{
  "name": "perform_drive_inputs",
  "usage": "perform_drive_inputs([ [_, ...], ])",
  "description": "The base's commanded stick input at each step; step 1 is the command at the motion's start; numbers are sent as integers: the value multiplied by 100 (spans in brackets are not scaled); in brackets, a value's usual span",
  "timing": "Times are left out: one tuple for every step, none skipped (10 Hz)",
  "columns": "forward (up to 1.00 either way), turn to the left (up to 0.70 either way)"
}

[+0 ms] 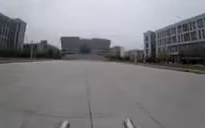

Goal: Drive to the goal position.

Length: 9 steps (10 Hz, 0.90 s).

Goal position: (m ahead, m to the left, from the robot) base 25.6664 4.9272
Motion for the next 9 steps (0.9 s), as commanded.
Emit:
perform_drive_inputs([
  [100, 0],
  [100, 0],
  [100, 0],
  [100, 0],
  [100, 0],
  [100, 0],
  [100, 0],
  [100, 0],
  [100, 0],
])
